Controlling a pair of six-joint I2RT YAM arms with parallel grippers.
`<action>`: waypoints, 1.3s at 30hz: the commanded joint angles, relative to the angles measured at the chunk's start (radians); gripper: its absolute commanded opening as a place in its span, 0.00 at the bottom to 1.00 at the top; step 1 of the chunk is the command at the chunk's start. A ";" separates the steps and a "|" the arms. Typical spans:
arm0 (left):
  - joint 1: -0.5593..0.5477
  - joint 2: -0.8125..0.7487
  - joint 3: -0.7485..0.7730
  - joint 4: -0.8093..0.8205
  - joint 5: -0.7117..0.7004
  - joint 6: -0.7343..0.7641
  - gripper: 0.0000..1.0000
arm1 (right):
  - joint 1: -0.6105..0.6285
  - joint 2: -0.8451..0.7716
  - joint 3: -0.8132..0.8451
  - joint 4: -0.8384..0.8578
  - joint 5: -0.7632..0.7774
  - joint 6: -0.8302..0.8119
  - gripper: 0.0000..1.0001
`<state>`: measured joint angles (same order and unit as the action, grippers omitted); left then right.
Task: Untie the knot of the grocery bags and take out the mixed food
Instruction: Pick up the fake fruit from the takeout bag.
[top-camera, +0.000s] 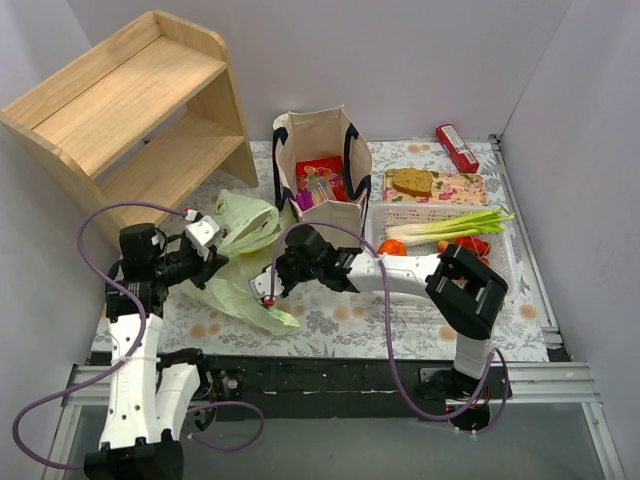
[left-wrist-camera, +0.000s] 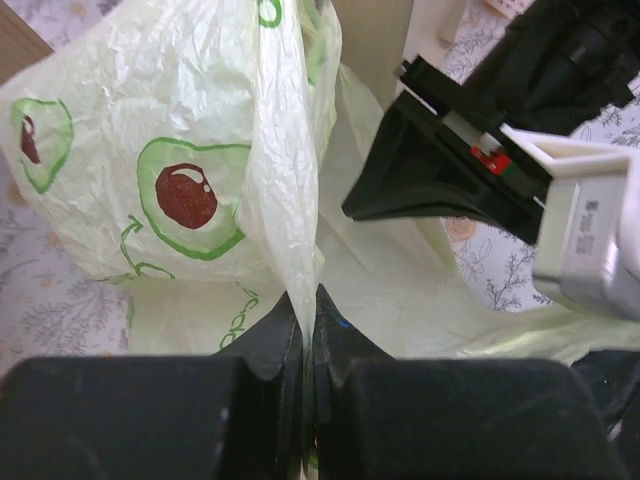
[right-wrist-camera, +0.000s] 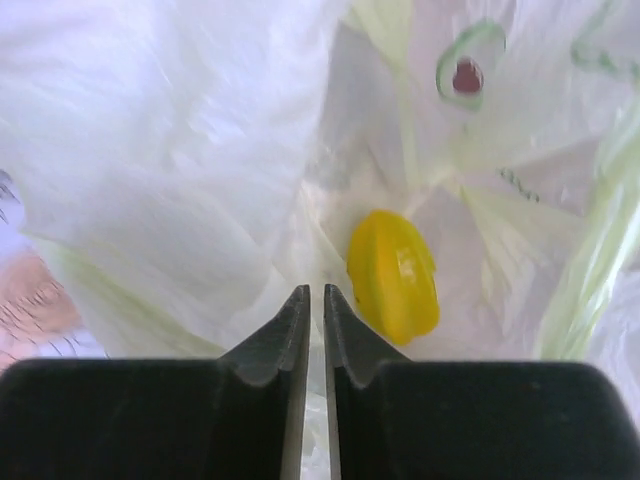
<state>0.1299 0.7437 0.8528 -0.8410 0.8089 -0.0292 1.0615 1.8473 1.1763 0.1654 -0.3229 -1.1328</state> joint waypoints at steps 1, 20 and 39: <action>0.004 -0.018 0.087 -0.029 0.025 0.060 0.00 | 0.029 -0.048 -0.001 0.020 -0.022 0.128 0.19; 0.004 -0.063 0.158 -0.124 0.058 0.037 0.00 | 0.092 0.018 0.138 -0.038 -0.004 0.143 0.43; 0.004 -0.026 0.141 -0.109 0.138 0.025 0.00 | 0.072 0.329 0.364 -0.164 0.048 0.172 0.68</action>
<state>0.1295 0.7166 0.9920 -0.9413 0.8944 -0.0193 1.1519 2.1265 1.4677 0.0288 -0.2897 -0.9951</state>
